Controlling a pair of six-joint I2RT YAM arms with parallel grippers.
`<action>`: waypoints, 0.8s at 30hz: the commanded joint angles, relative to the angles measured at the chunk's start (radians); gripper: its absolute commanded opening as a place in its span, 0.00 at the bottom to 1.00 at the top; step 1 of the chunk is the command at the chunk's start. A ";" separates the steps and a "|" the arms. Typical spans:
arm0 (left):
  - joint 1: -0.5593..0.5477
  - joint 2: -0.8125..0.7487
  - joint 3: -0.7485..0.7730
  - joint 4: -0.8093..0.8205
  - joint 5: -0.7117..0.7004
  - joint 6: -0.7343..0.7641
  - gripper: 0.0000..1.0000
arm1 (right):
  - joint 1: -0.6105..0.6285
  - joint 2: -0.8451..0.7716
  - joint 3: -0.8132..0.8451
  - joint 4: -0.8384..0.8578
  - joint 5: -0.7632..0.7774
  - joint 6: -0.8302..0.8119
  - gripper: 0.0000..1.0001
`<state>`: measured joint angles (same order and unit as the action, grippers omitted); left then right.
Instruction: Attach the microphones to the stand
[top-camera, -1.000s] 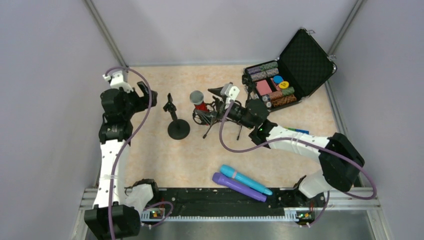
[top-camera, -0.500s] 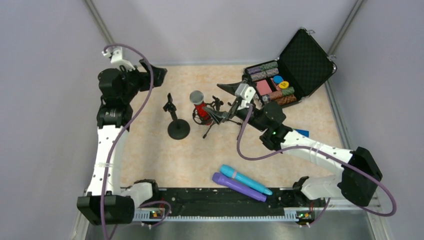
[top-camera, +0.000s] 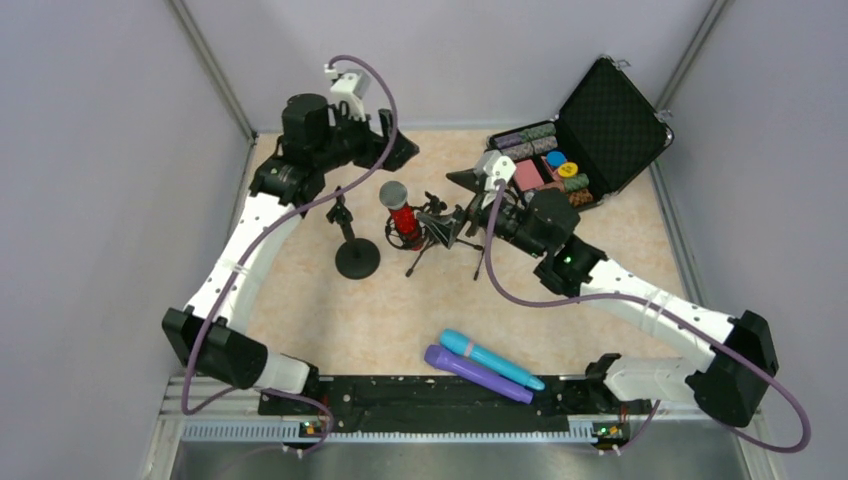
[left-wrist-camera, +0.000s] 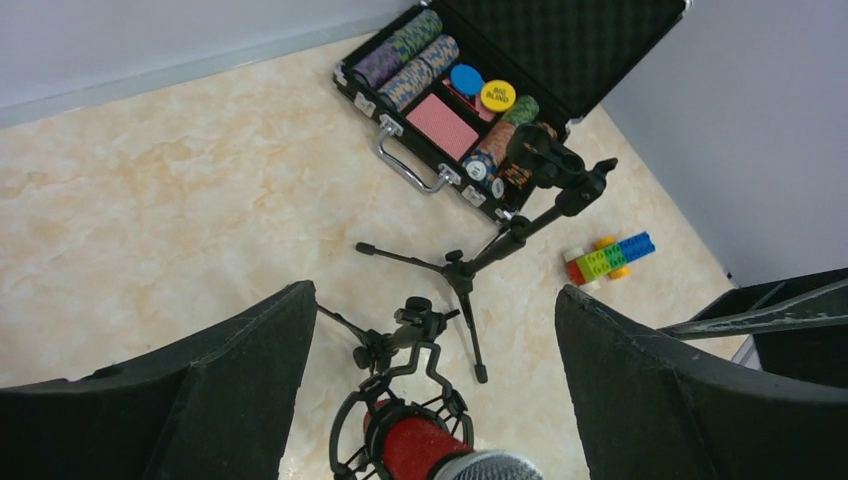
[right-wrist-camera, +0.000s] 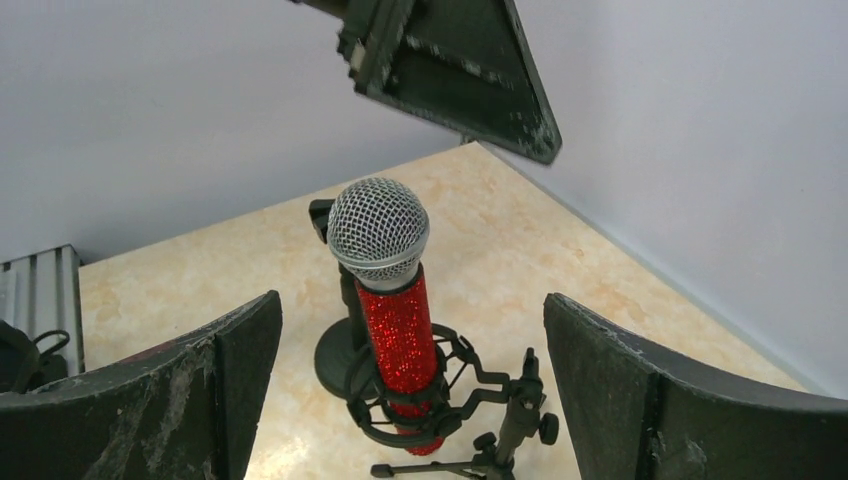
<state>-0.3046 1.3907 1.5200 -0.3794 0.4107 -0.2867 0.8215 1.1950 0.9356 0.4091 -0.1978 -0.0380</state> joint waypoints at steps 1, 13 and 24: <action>-0.084 0.096 0.149 -0.150 -0.019 0.116 0.93 | -0.022 -0.063 0.085 -0.113 0.001 0.065 0.99; -0.269 0.391 0.468 -0.525 -0.185 0.336 0.91 | -0.097 -0.154 0.094 -0.262 -0.072 0.159 0.99; -0.314 0.486 0.499 -0.656 -0.281 0.420 0.83 | -0.180 -0.290 -0.064 -0.345 -0.094 0.273 0.97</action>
<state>-0.6109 1.8763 1.9755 -0.9951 0.1635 0.0845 0.6662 0.9390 0.9146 0.0963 -0.2707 0.1722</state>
